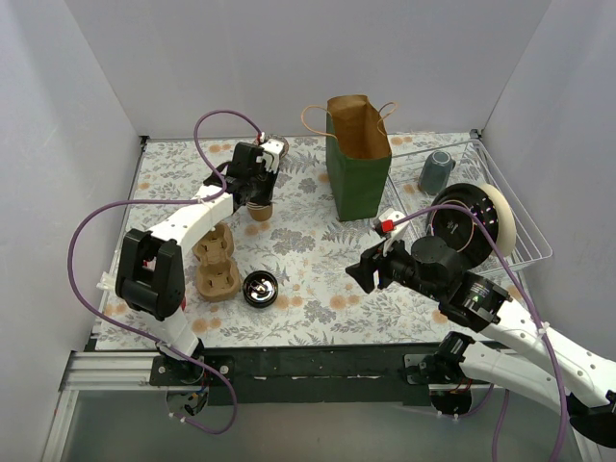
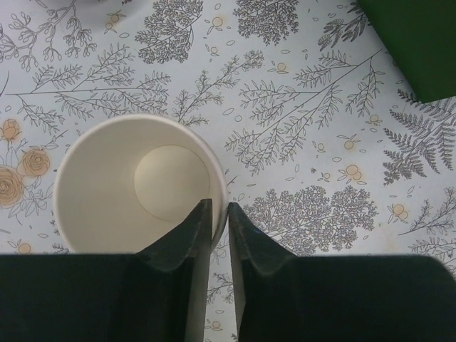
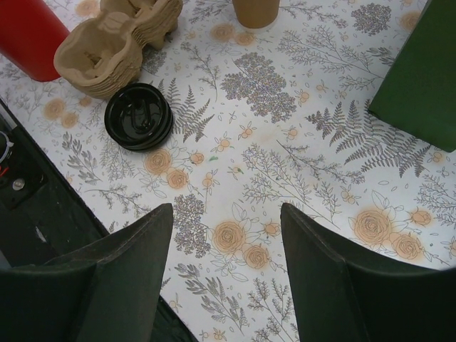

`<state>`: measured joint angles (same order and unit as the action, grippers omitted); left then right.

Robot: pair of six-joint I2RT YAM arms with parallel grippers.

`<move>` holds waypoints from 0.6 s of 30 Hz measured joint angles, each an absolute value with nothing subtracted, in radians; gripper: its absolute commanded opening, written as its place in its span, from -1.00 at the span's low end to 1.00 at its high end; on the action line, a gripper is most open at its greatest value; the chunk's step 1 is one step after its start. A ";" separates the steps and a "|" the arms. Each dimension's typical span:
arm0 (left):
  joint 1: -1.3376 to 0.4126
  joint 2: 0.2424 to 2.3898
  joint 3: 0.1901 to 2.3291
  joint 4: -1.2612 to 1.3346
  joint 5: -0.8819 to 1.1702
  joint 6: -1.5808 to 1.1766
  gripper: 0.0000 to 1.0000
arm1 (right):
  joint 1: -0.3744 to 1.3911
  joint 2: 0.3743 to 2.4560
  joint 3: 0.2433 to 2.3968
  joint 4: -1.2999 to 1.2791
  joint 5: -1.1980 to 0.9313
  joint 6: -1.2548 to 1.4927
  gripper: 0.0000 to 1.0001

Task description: Pack the takeout coffee

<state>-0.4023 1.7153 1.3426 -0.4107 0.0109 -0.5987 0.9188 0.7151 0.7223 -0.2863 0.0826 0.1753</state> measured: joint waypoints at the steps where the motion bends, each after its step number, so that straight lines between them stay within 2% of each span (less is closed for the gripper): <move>1: -0.402 1.715 1.343 -0.411 0.011 -0.599 -0.88 | 0.919 0.715 0.722 -0.286 0.082 0.175 0.40; 3: -0.402 1.715 1.343 -0.410 0.011 -0.598 -1.00 | 0.919 0.716 0.722 -0.286 0.083 0.176 0.40; 18: -0.427 1.702 1.370 -0.465 -0.065 -0.607 -1.00 | 0.919 0.728 0.722 -0.278 0.078 0.180 0.40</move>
<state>-0.4271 1.7016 1.3701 -0.4652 -0.0650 -0.6075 0.9188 0.7284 0.7216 -0.2775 0.0784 0.1802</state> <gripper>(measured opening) 0.032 0.698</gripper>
